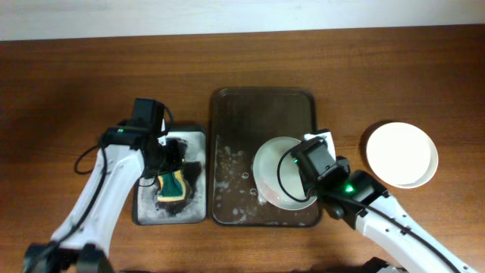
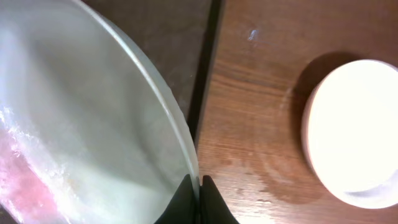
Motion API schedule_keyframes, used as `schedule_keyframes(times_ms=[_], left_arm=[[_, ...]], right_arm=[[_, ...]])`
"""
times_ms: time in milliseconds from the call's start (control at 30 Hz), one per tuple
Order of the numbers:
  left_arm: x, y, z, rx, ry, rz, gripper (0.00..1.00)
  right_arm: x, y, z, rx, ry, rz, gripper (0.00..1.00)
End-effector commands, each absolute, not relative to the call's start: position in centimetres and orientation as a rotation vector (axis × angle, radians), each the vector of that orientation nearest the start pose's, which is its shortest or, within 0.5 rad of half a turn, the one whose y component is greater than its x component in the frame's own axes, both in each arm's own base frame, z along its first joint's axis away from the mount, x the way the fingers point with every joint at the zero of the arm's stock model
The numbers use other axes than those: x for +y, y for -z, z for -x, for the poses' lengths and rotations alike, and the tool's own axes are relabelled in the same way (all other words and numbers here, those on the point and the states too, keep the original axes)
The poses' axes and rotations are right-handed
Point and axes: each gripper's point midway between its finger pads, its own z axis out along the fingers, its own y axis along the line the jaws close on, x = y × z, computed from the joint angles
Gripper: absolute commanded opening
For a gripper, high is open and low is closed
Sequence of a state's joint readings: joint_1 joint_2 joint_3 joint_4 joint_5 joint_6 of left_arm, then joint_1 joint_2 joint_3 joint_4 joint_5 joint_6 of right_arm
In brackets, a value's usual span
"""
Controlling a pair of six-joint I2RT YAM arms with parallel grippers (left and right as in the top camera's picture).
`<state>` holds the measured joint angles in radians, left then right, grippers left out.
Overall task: Clean dirty plates on tray and stack at the side
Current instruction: 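Return the sponge to the basin with the left gripper, then tilt the plate upright and lift it off the tray with the right gripper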
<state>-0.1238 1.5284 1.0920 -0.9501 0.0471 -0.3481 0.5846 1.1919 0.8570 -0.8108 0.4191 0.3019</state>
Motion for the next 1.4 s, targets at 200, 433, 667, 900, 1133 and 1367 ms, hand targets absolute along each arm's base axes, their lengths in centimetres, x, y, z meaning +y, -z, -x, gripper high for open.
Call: schedule_keyframes(times_ms=[200, 433, 667, 900, 1133, 1367], left_arm=[[-5.6, -17.7, -27.6, 2.690, 0.308, 0.228, 1.00], [-5.5, -17.9, -27.3, 2.686, 0.309, 0.227, 1.00], [-5.5, -17.9, -27.3, 2.686, 0.309, 0.227, 1.00], [-5.5, -17.9, -27.3, 2.686, 0.309, 0.227, 1.00], [-5.5, -17.9, -27.3, 2.686, 0.309, 0.227, 0.99], [-5.5, -17.9, -27.3, 2.686, 0.309, 0.227, 1.00]], right_arm=[[9.9, -21.2, -26.5, 2.203, 0.634, 0.376, 0.04], [12.2, -25.2, -25.7, 2.020, 0.689, 0.439, 0.04], [14.4, -27.0, -23.9, 1.872, 0.727, 0.537, 0.04], [14.1, -27.2, -23.8, 1.858, 0.754, 0.545, 0.04], [12.1, -26.3, -24.8, 1.934, 0.791, 0.502, 0.04], [12.6, -25.7, -24.9, 1.972, 0.702, 0.432, 0.04]])
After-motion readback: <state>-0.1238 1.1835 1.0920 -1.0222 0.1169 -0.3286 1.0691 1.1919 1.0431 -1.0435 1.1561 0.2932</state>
